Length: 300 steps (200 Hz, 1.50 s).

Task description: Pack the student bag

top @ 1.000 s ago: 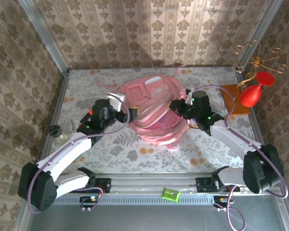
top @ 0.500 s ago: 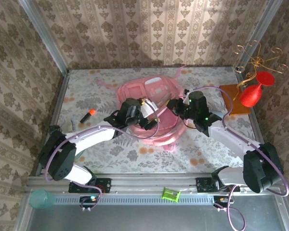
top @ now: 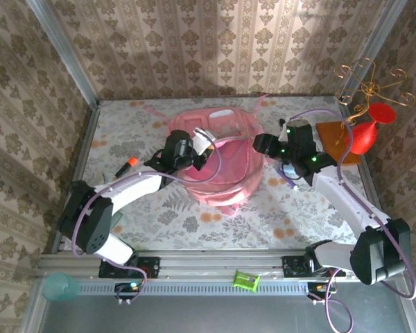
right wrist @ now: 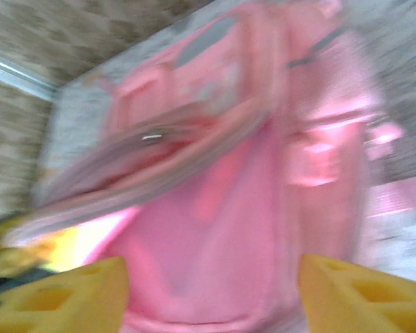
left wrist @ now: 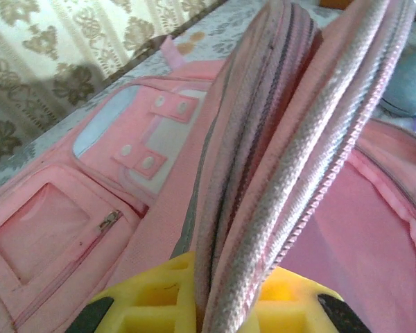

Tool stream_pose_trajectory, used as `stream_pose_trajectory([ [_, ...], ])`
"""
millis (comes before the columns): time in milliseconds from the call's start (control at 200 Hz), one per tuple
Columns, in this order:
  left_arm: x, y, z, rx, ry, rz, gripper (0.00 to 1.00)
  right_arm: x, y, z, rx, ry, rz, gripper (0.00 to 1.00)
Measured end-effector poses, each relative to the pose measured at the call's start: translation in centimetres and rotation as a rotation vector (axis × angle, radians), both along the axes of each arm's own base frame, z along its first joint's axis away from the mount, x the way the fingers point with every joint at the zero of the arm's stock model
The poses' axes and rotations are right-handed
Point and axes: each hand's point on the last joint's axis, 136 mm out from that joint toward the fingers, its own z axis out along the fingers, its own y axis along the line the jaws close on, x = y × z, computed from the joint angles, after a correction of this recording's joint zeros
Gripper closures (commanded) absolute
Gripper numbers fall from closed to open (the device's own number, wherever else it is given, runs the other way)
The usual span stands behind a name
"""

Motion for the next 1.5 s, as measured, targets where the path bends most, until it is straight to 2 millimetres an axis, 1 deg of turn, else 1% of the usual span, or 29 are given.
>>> stream_pose_trajectory([
  [65, 0.3, 0.6, 0.1, -0.016, 0.020, 0.025, 1.00, 1.1, -3.2, -1.3, -0.120, 0.033, -0.057, 0.08],
  [85, 0.3, 0.6, 0.1, -0.018, 0.025, 0.029, 1.00, 1.5, -3.9, -1.7, -0.148, 0.044, -0.071, 0.06],
  [130, 0.3, 0.8, 0.0, -0.029, 0.039, 0.043, 1.00, 2.7, -5.7, -3.2, -0.222, 0.089, -0.101, 0.04],
  [150, 0.3, 0.8, 0.0, -0.033, 0.045, 0.047, 1.00, 3.2, -6.3, -3.7, -0.248, 0.104, -0.105, 0.03],
  [210, 0.5, 1.1, -0.1, -0.047, 0.064, 0.063, 1.00, 5.0, -7.9, -6.3, -0.320, 0.179, -0.115, 0.00],
  [245, 0.5, 1.2, -0.1, -0.055, 0.072, 0.070, 1.00, 5.9, -8.6, -7.7, -0.350, 0.218, -0.113, 0.00],
  [305, 0.7, 1.4, -0.1, -0.070, 0.085, 0.085, 1.00, 7.0, -9.6, -10.3, -0.389, 0.295, -0.105, 0.00],
  [360, 0.9, 1.7, 0.0, -0.083, 0.096, 0.095, 1.00, 7.4, -10.5, -12.3, -0.412, 0.358, -0.099, 0.00],
  [400, 1.0, 1.8, 0.1, -0.092, 0.102, 0.100, 1.00, 7.4, -11.1, -13.5, -0.419, 0.400, -0.095, 0.00],
  [500, 1.2, 2.2, 0.4, -0.108, 0.106, 0.113, 1.00, 6.7, -12.5, -15.4, -0.394, 0.486, -0.097, 0.00],
  [570, 1.3, 2.4, 0.5, -0.116, 0.111, 0.121, 1.00, 6.0, -13.7, -15.9, -0.349, 0.525, -0.110, 0.00],
  [680, 1.4, 2.5, 0.4, -0.122, 0.121, 0.124, 1.00, 5.5, -15.3, -16.0, -0.286, 0.548, -0.141, 0.00],
  [755, 1.3, 2.5, 0.4, -0.123, 0.124, 0.123, 1.00, 4.9, -15.9, -16.4, -0.254, 0.568, -0.162, 0.00],
  [875, 1.3, 2.5, 0.4, -0.129, 0.131, 0.123, 1.00, 3.2, -15.5, -17.2, -0.220, 0.600, -0.163, 0.00],
  [985, 1.3, 2.6, 0.4, -0.135, 0.136, 0.127, 1.00, 1.1, -14.9, -17.0, -0.196, 0.620, -0.164, 0.00],
  [1065, 1.4, 2.6, 0.4, -0.139, 0.140, 0.129, 1.00, 0.0, -14.7, -16.6, -0.193, 0.621, -0.166, 0.00],
  [1200, 1.3, 2.6, 0.4, -0.142, 0.143, 0.125, 1.00, -0.8, -14.5, -16.7, -0.210, 0.627, -0.164, 0.00],
  [1325, 1.3, 2.6, 0.6, -0.145, 0.141, 0.124, 1.00, -2.3, -14.5, -17.3, -0.229, 0.653, -0.175, 0.00],
  [1415, 1.2, 2.6, 0.6, -0.145, 0.141, 0.124, 1.00, -3.0, -14.5, -16.9, -0.226, 0.646, -0.187, 0.00],
  [1465, 1.2, 2.6, 0.6, -0.144, 0.142, 0.124, 1.00, -2.9, -14.4, -16.4, -0.225, 0.633, -0.190, 0.00],
  [1500, 1.2, 2.6, 0.6, -0.144, 0.144, 0.123, 1.00, -2.8, -14.4, -16.2, -0.226, 0.624, -0.190, 0.02],
])
